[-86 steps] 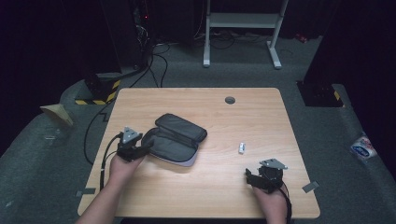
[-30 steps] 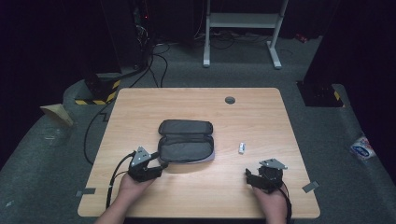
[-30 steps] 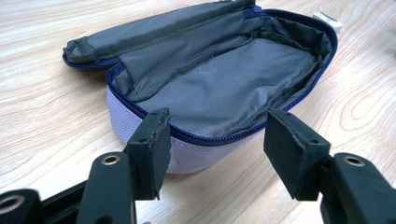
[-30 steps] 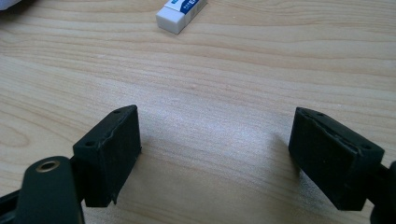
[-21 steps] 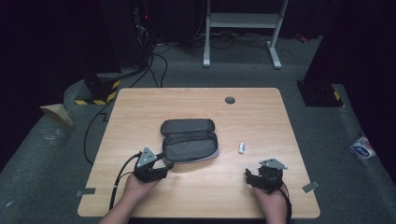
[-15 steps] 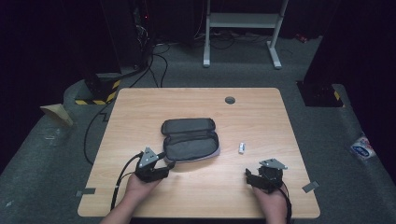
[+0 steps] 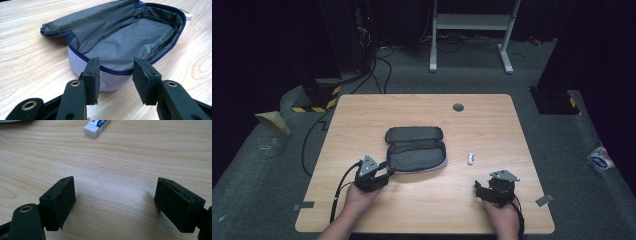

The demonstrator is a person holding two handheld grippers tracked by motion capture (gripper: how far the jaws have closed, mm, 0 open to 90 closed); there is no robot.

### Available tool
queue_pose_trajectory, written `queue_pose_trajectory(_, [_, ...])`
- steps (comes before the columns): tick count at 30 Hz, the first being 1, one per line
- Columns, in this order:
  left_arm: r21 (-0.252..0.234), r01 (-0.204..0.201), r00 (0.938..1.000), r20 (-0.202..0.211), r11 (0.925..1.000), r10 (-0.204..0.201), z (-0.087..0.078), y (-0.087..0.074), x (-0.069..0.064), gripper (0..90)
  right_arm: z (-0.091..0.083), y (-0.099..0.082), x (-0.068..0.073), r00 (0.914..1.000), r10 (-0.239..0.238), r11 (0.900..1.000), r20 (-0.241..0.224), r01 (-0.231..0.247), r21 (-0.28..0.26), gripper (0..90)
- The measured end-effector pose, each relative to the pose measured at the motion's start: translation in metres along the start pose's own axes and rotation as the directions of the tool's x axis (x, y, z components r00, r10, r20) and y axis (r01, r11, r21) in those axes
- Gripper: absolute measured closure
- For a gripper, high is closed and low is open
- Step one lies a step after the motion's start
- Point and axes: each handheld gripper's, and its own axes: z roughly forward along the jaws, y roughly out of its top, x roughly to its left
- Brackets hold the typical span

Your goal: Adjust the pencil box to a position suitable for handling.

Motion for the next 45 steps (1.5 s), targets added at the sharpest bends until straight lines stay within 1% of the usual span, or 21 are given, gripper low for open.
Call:
queue_pose_trajectory(3, [0.001,-0.006,0.9999,-0.014,1.0,0.006,0.002,0.001,0.002,58.6,0.0,0.0,0.0,1.0,0.0,1.0,0.0,0.0,0.0,16.6])
queue_pose_trajectory(7, [-0.004,0.028,0.9996,-0.006,0.9996,-0.028,0.003,0.001,0.007,58.5,0.0,0.0,0.0,1.0,0.0,1.0,0.0,0.0,0.0,16.7])
queue_pose_trajectory(11, [-0.035,0.034,0.9994,0.007,0.9988,-0.034,-0.004,0.003,0.008,53.2,0.0,0.0,0.0,1.0,-0.002,1.0,-0.001,0.002,-0.001,16.7])
queue_pose_trajectory(14, [-0.047,0.036,0.9993,0.011,0.9983,-0.036,-0.009,0.003,0.01,53.1,0.0,0.0,-0.001,1.0,-0.002,1.0,-0.002,0.002,0.0,16.7])
queue_pose_trajectory(16, [-0.056,0.047,0.9989,0.011,0.9973,-0.046,-0.012,0.004,0.012,53.2,0.0,0.0,-0.001,1.0,-0.001,1.0,-0.002,0.001,0.0,16.7])
queue_pose_trajectory(18, [-0.061,0.048,0.9988,0.008,0.997,-0.048,-0.014,0.004,0.014,54.1,0.0,0.0,-0.001,1.0,-0.001,1.0,-0.002,0.001,0.0,16.7])
queue_pose_trajectory(20, [-0.063,0.06,0.9982,0.006,0.9962,-0.059,-0.016,0.004,0.017,56.1,0.0,0.0,-0.001,1.0,-0.001,1.0,-0.002,0.001,0.0,16.7])
queue_pose_trajectory(22, [-0.066,0.076,0.9971,0.004,0.9949,-0.076,-0.02,0.003,0.021,59.0,0.0,0.0,-0.001,1.0,-0.002,1.0,-0.002,0.002,-0.001,16.8])
queue_pose_trajectory(23, [-0.066,0.072,0.9974,-0.002,0.9952,-0.073,-0.022,0.002,0.024,59.4,0.0,0.0,-0.001,1.0,-0.003,1.0,-0.002,0.003,-0.001,16.9])
queue_pose_trajectory(26, [-0.065,0.087,0.9961,-0.01,0.9941,-0.088,-0.025,0.001,0.031,60.7,0.0,0.0,-0.001,1.0,-0.002,1.0,-0.002,0.002,-0.001,17.1])
queue_pose_trajectory(28, [-0.063,0.089,0.9957,-0.023,0.9941,-0.09,-0.028,-0.001,0.037,61.5,0.0,0.0,-0.001,1.0,-0.002,1.0,-0.002,0.002,-0.001,17.2])
queue_pose_trajectory(32, [-0.049,0.093,0.9945,-0.044,0.9944,-0.095,-0.033,-0.006,0.051,61.8,0.0,0.0,-0.001,1.0,-0.002,1.0,-0.002,0.002,-0.001,17.2])
queue_pose_trajectory(34, [-0.03,0.092,0.9937,-0.061,0.9953,-0.094,-0.034,-0.01,0.059,61.9,0.0,0.0,-0.001,1.0,-0.002,1.0,-0.002,0.002,-0.001,17.2])
queue_pose_trajectory(36, [-0.017,0.105,0.9912,-0.079,0.9944,-0.106,-0.036,-0.015,0.067,62.1,0.0,0.0,-0.001,1.0,-0.002,1.0,-0.002,0.002,-0.002,17.6])
queue_pose_trajectory(39, [0.01,0.11,0.9875,-0.115,0.9939,-0.108,-0.041,-0.022,0.078,61.6,-0.001,0.0,-0.001,1.0,-0.003,1.0,0.0,0.003,-0.003,17.9])
queue_pose_trajectory(40, [0.022,0.115,0.9851,-0.131,0.9932,-0.111,-0.042,-0.026,0.081,61.2,-0.001,0.0,-0.001,1.0,-0.002,1.0,0.001,0.002,-0.003,18.0])
queue_pose_trajectory(42, [0.044,0.124,0.9819,-0.149,0.9913,-0.116,-0.044,-0.03,0.086,60.2,-0.001,-0.001,-0.001,1.0,-0.008,1.0,0.0,0.008,-0.006,18.3])
queue_pose_trajectory(43, [0.056,0.119,0.9809,-0.161,0.9913,-0.108,-0.045,-0.032,0.087,59.3,-0.001,-0.001,-0.001,1.0,-0.001,1.0,0.0,0.001,-0.004,18.3])
queue_pose_trajectory(44, [0.062,0.117,0.9802,-0.168,0.9912,-0.105,-0.046,-0.033,0.088,58.8,-0.001,-0.001,-0.001,1.0,-0.002,1.0,0.0,0.002,-0.004,18.3])
queue_pose_trajectory(45, [0.078,0.116,0.9799,-0.172,0.9902,-0.101,-0.046,-0.034,0.089,58.4,-0.001,-0.001,-0.001,1.0,-0.002,1.0,0.0,0.002,-0.004,18.3])
